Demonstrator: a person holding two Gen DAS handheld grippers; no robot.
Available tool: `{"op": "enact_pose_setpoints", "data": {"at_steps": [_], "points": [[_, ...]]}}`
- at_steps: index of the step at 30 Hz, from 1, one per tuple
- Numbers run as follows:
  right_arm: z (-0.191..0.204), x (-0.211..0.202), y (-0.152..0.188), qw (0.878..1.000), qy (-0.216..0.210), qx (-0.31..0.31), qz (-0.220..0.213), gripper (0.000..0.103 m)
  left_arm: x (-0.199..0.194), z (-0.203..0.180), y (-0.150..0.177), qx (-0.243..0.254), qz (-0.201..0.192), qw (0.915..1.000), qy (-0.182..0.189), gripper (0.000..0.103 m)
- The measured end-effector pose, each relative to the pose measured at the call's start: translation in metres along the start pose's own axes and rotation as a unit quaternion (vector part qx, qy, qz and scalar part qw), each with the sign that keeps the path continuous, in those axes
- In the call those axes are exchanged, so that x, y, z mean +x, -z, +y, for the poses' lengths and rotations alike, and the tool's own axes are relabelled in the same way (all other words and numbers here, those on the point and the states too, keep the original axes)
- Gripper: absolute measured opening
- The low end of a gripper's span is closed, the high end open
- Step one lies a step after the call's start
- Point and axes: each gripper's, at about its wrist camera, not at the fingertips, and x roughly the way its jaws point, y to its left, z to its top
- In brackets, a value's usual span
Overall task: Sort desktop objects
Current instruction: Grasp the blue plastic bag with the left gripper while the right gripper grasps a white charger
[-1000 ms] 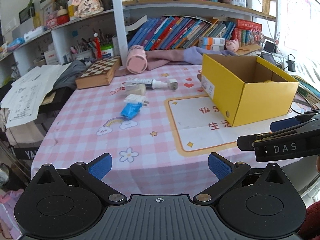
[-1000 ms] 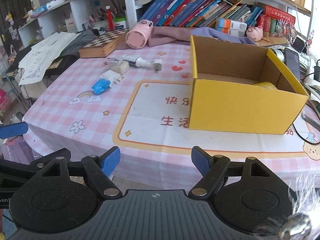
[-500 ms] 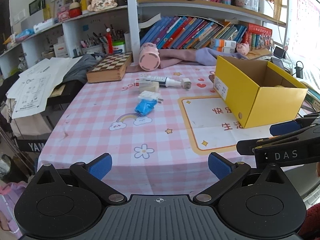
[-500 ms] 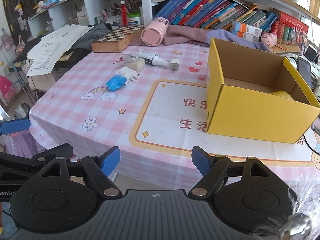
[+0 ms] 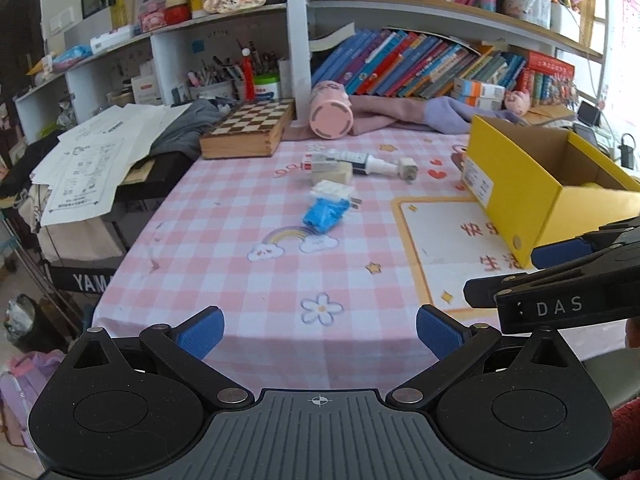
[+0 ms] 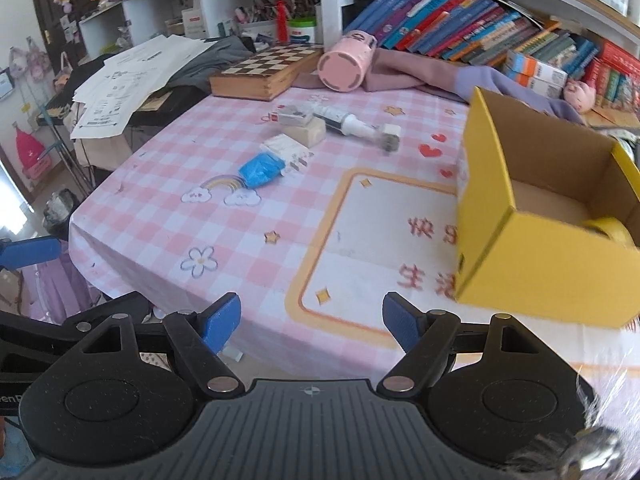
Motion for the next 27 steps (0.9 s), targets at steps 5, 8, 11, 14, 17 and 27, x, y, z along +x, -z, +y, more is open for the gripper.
{"op": "enact_pose_setpoints", "data": {"at_steps": [5, 8, 11, 14, 17, 27], "points": [[-0.001, 0.018, -0.021, 1.000, -0.003, -0.013, -0.002, 0.076, 0.016, 0.006, -0.012, -0.008, -0.002, 1.0000, 0.000, 0.103], [-0.005, 0.029, -0.035, 1.000, -0.002, -0.013, -0.003, 0.075, 0.029, 0.007, -0.019, -0.006, 0.002, 1.0000, 0.001, 0.103], [-0.010, 0.042, -0.047, 1.000, 0.000, -0.015, 0.000, 0.075, 0.044, 0.008, -0.027, -0.008, 0.004, 1.0000, 0.004, 0.103], [-0.014, 0.054, -0.059, 1.000, -0.002, -0.017, 0.001, 0.075, 0.060, 0.008, -0.035, -0.005, 0.011, 0.9999, 0.006, 0.102], [-0.019, 0.066, -0.071, 1.000, -0.004, -0.017, 0.001, 0.075, 0.074, 0.006, -0.041, 0.000, 0.017, 0.9998, 0.009, 0.102], [-0.021, 0.113, -0.112, 0.999, -0.030, -0.025, 0.008, 0.071, 0.127, 0.006, -0.063, 0.005, 0.021, 0.9997, 0.009, 0.091]]}}
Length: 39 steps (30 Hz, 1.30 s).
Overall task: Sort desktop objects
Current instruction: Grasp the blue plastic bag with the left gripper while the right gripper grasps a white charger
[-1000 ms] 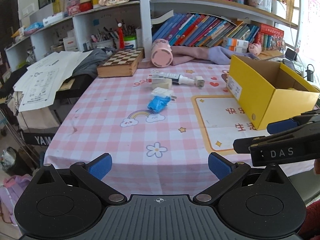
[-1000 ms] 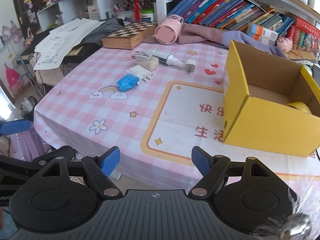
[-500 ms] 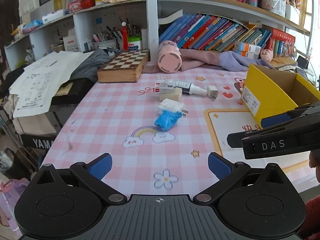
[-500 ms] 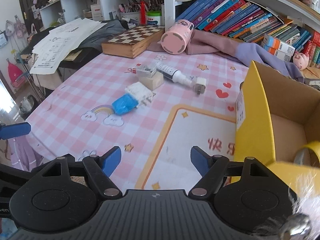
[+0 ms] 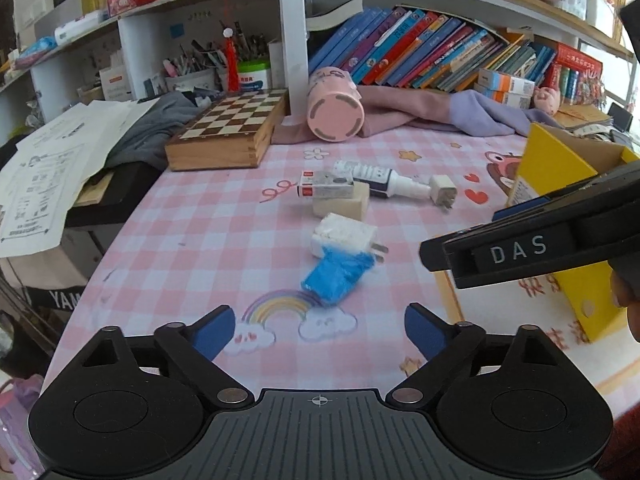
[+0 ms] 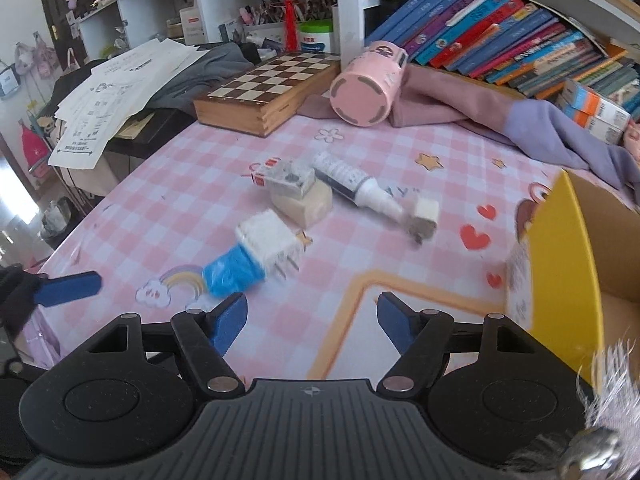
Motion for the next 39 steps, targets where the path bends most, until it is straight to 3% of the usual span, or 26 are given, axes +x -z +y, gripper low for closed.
{"op": "enact_pose_setpoints", "data": {"at_steps": [10, 14, 20, 23, 33, 39], "points": [[0.003, 0.045, -0.038, 0.999, -0.031, -0.010, 0.015, 0.063, 0.050, -0.009, -0.015, 0.026, 0.024, 0.9992, 0.016, 0.073], [0.007, 0.064, -0.049, 0.999, -0.036, -0.022, 0.023, 0.062, 0.067, -0.011, -0.020, 0.032, 0.031, 0.9990, 0.009, 0.070], [0.016, 0.090, -0.057, 0.997, -0.049, -0.033, 0.050, 0.061, 0.083, -0.012, -0.024, 0.033, 0.051, 0.9978, 0.027, 0.043], [0.016, 0.098, -0.059, 0.996, -0.053, -0.031, 0.059, 0.061, 0.083, -0.009, -0.022, 0.029, 0.052, 0.9975, 0.038, 0.037], [0.019, 0.114, -0.053, 0.995, -0.059, -0.025, 0.080, 0.057, 0.065, 0.007, -0.012, 0.016, 0.070, 0.9968, 0.034, 0.034], [0.023, 0.112, -0.045, 0.996, -0.035, -0.051, 0.070, 0.045, 0.049, 0.025, -0.008, -0.023, 0.065, 0.9975, 0.020, 0.033]]}}
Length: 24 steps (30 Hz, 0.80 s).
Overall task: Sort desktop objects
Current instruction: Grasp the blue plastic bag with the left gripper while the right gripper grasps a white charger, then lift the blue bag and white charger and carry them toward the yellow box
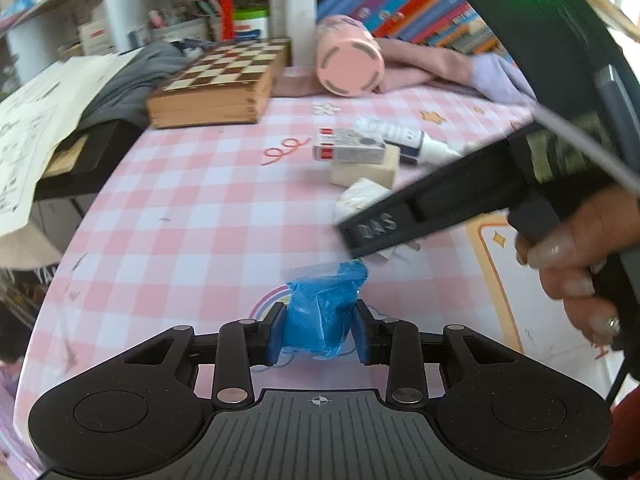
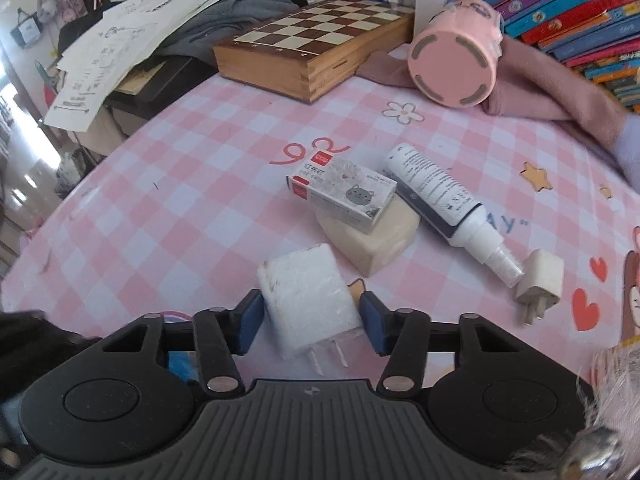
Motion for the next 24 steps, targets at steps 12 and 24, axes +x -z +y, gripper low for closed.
{"op": "enact_pose_setpoints", "data": {"at_steps": [12, 24], "points": [[-0.016, -0.054, 0.024, 0.999, 0.018, 0.027, -0.036, 0.041, -0.034, -0.006, -0.009, -0.013, -0.052, 0.9982, 0.025, 0.031], [-0.013, -0.123, 0.041, 0.994, 0.023, 0.032, -0.106, 0.041, -0.087, -0.019, -0.014, 0.002, -0.112, 0.9927, 0.045, 0.031]]}}
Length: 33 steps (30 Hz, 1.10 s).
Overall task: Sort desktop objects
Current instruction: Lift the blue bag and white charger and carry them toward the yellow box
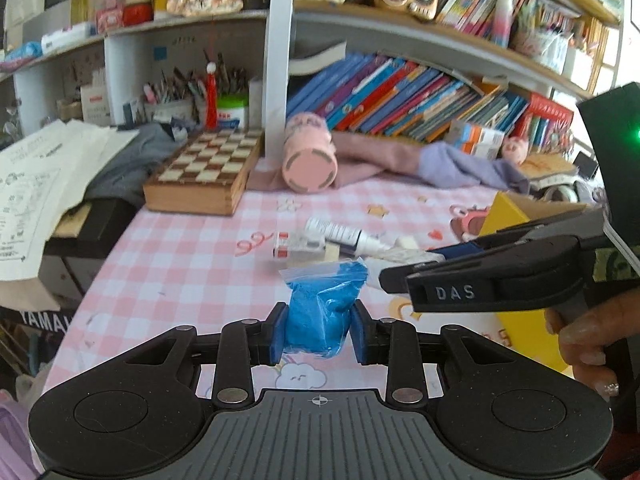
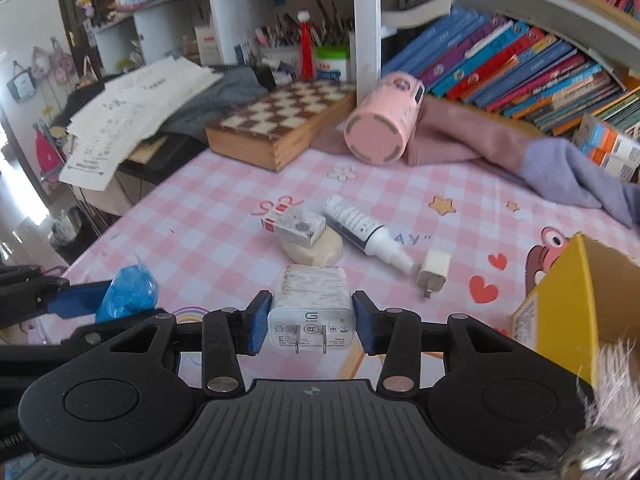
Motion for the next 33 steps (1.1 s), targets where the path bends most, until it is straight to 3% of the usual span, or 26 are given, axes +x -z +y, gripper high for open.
{"op": "enact_pose_setpoints", "data": {"at_steps": [13, 33], "points": [[0.007, -0.074, 0.030, 0.999, 0.011, 0.028, -0.036, 0.041, -0.052, -0.009, 0.008, -0.008, -0.024, 0.9992, 0.032, 0.030], [0.035, -0.155, 0.110, 0.996, 0.041, 0.058, -0.052, 0.041, -0.117, -0.045, 0.056, 0.017, -0.020, 0.9962, 0.083, 0.029]]}}
